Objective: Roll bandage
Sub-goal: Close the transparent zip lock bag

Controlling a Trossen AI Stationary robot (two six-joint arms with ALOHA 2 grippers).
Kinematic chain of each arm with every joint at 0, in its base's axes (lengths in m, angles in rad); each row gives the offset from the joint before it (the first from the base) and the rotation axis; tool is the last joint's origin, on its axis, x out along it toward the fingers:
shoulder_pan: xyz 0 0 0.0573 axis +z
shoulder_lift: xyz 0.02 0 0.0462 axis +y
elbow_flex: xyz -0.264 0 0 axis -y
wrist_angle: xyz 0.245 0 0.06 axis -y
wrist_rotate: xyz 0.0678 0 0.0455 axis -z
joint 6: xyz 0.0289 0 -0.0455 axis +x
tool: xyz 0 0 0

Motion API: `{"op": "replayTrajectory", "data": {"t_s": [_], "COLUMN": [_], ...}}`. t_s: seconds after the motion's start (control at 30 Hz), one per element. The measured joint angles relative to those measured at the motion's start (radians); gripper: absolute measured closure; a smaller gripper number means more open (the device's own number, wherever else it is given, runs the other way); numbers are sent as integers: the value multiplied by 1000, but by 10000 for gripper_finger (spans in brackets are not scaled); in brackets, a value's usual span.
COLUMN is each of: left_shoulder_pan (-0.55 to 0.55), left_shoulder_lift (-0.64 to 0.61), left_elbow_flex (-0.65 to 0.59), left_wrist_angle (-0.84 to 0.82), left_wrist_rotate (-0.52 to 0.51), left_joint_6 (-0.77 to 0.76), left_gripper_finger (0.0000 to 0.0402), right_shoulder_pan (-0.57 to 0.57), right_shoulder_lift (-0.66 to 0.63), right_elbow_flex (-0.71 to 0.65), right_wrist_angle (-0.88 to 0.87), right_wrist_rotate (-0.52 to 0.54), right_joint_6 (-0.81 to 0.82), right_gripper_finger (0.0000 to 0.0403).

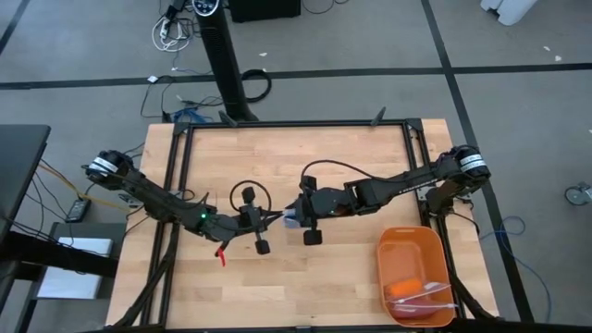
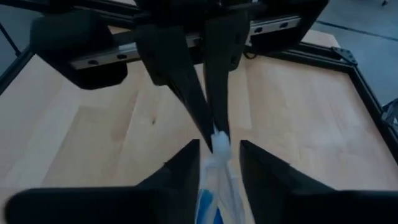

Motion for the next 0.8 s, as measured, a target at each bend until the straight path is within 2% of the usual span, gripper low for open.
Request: {"op": "replayTrajectory", "data": {"t_s": [0.17, 0.27, 0.63, 0.8], "left_shoulder_pan": [1, 2, 8, 6], "left_shoulder_lift": [0, 0, 0, 0], "left_elbow_flex": [0, 0, 0, 0], "left_wrist_angle": [5, 4, -1, -15], "left_wrist_rotate": [1, 3, 31, 27], "left_joint_6": [1, 0, 0, -3], "left_gripper_finger": [398, 397, 397, 397], "right_shoulder_pan": [0, 0, 7, 20], "right_shoulder_lift": [0, 0, -8, -16], "right_elbow_flex": [0, 0, 0, 0], "right_wrist_angle": [-20, -30, -60, -66], "right_wrist_rotate": [0, 3, 11, 15], "right_joint_6": [0, -6, 13, 26], "right_gripper_finger": [370, 395, 392, 353]}}
